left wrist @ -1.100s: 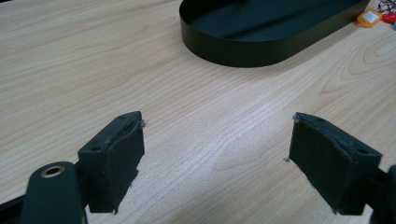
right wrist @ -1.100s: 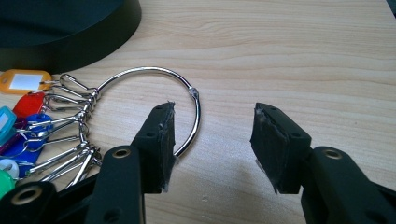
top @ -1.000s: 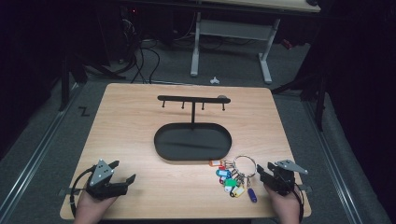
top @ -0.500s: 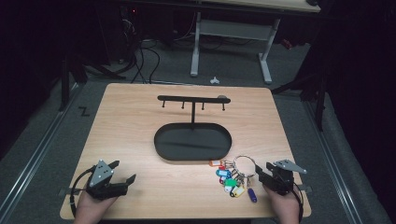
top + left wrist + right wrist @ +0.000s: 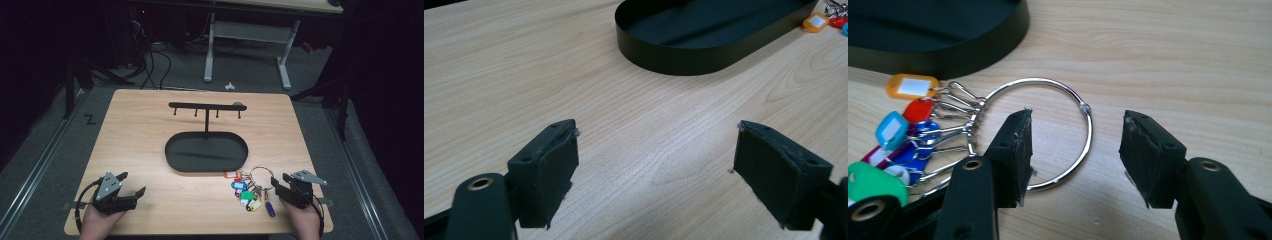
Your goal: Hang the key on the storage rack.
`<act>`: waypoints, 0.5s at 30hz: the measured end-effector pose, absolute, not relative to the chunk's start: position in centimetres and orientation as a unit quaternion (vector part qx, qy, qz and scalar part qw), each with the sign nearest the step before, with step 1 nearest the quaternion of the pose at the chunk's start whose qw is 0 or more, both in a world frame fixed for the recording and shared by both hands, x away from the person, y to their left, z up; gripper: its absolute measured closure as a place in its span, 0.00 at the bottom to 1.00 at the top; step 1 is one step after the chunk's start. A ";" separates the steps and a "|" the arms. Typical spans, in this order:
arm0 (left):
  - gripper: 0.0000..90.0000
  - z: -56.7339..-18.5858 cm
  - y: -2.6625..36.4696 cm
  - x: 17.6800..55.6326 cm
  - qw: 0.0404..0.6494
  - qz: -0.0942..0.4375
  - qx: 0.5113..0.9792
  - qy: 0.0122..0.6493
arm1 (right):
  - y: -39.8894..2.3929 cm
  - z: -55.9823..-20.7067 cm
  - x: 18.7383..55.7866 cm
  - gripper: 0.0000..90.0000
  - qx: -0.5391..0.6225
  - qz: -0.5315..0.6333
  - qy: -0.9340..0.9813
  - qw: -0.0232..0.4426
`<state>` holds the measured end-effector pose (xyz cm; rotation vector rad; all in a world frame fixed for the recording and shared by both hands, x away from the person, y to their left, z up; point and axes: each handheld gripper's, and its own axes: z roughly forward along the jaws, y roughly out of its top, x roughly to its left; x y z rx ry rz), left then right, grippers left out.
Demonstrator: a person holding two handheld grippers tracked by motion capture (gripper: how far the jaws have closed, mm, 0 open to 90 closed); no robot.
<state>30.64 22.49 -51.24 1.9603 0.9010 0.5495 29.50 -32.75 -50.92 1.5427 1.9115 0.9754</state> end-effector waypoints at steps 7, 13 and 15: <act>0.21 -51.2 22.7 30.6 0.443 0.224 0.787 0.367 | -31.6 -50.2 29.8 0.52 0.535 0.357 0.726 0.242; 0.23 -51.0 22.7 30.5 0.439 0.218 0.789 0.370 | -30.4 -49.5 30.9 0.54 0.512 0.347 0.752 0.226; 0.23 -51.1 22.7 30.5 0.439 0.220 0.789 0.369 | -30.1 -49.2 31.3 0.54 0.501 0.331 0.767 0.228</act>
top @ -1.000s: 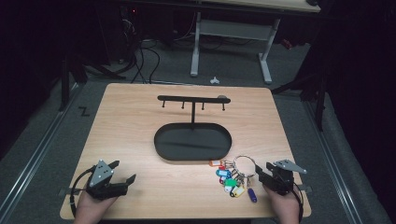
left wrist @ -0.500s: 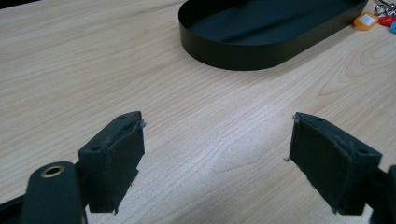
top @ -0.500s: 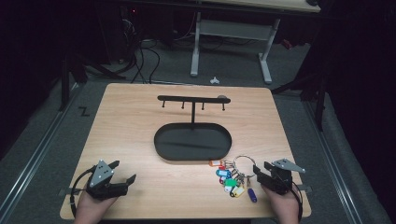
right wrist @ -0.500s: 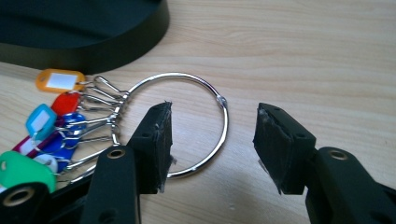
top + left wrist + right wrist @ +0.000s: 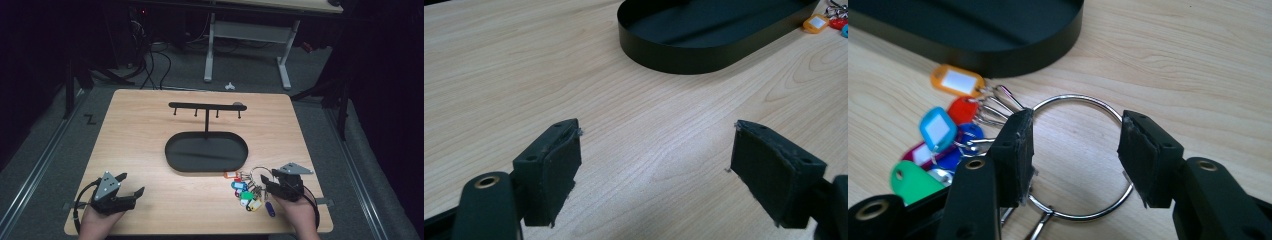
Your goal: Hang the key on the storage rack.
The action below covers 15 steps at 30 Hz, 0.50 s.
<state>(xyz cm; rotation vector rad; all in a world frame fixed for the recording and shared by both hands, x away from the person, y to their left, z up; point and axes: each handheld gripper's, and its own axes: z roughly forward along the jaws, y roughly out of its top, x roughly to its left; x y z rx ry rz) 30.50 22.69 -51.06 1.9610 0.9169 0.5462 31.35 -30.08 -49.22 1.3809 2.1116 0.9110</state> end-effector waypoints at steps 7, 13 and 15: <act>0.23 -51.2 22.7 30.9 0.439 0.219 0.789 0.370 | -29.6 -48.4 33.4 0.57 0.486 0.278 0.801 0.212; 0.23 -51.2 22.4 30.7 0.437 0.220 0.793 0.363 | -29.5 -48.1 35.6 0.56 0.481 0.230 0.827 0.179; 0.23 -51.2 22.4 30.7 0.437 0.220 0.793 0.363 | -29.5 -48.1 36.1 0.56 0.474 0.220 0.835 0.170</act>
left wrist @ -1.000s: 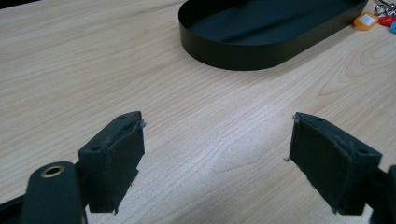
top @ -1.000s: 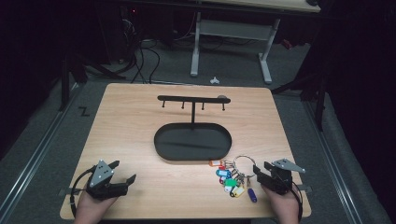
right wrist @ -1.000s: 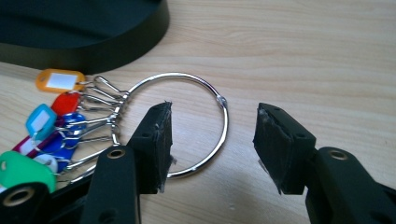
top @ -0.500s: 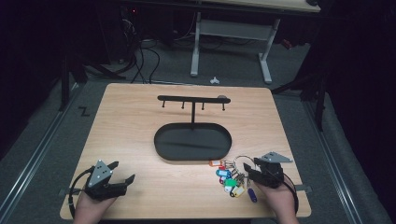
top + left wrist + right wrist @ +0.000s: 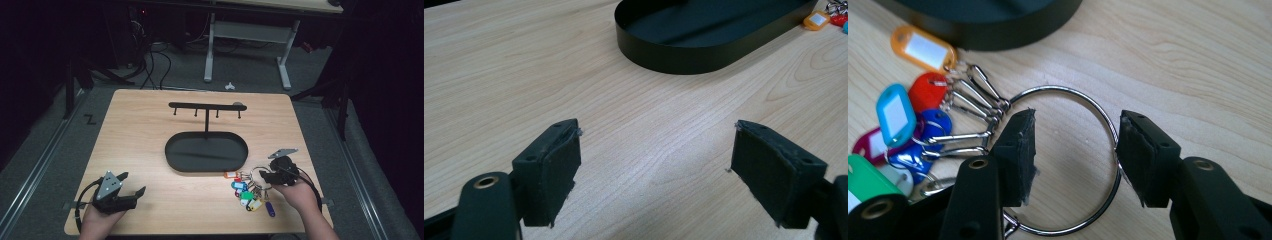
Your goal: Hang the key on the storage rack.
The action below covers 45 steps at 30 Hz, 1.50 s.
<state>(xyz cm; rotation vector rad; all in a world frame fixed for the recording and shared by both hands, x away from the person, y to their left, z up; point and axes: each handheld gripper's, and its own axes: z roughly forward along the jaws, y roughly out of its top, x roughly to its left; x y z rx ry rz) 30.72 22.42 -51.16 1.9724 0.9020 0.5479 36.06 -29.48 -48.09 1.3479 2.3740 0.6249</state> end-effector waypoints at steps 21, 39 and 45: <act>0.22 -51.2 22.5 30.8 0.434 0.220 0.792 0.368 | -26.5 -48.5 41.6 0.51 0.380 0.071 0.916 0.104; 0.22 -51.2 22.8 30.7 0.438 0.222 0.789 0.371 | -26.0 -48.7 41.3 0.85 0.401 0.034 0.913 0.058; 0.22 -51.2 22.7 30.7 0.437 0.219 0.790 0.369 | -26.5 -48.7 39.5 0.89 0.423 0.021 0.905 0.045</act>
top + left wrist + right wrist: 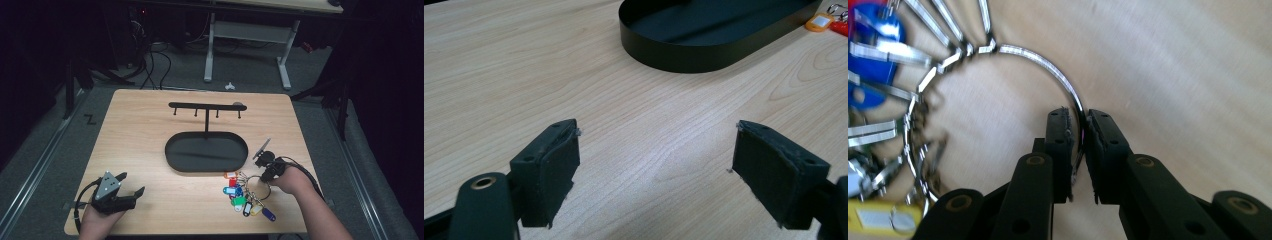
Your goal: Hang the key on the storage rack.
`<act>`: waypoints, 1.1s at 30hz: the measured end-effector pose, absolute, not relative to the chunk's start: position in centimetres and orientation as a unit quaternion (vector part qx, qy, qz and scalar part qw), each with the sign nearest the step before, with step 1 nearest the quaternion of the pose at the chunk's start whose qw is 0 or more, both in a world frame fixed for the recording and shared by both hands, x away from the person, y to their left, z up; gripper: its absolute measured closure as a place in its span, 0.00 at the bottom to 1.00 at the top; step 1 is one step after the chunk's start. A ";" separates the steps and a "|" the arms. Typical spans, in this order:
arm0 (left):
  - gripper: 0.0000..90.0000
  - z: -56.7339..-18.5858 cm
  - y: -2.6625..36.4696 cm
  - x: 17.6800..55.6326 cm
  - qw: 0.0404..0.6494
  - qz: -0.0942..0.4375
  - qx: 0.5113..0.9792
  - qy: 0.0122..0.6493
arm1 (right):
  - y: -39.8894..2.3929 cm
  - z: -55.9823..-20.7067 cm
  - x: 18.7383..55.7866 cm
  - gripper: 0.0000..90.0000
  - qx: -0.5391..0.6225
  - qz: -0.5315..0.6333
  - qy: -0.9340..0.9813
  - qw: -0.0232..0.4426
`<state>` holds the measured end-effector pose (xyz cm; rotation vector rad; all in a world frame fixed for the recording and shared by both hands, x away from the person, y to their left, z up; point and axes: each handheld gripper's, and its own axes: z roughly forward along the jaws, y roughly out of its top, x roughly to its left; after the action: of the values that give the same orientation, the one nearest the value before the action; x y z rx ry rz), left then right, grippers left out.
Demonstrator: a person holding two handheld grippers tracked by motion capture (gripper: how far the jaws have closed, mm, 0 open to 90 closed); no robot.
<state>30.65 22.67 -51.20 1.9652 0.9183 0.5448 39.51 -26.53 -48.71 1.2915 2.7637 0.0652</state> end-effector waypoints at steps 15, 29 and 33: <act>0.22 -51.3 22.6 30.7 0.437 0.218 0.790 0.370 | -26.0 -48.9 40.0 0.63 0.421 0.066 0.904 0.033; 0.22 -51.3 22.5 30.6 0.438 0.217 0.792 0.365 | -25.3 -48.8 39.0 0.96 0.396 0.040 0.917 0.024; 0.22 -51.3 22.5 30.6 0.438 0.218 0.792 0.365 | -24.9 -48.7 38.5 0.96 0.382 0.023 0.924 0.021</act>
<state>30.62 22.53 -51.27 1.9702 0.9080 0.5412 38.54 -24.93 -48.74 1.1849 2.8638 0.0711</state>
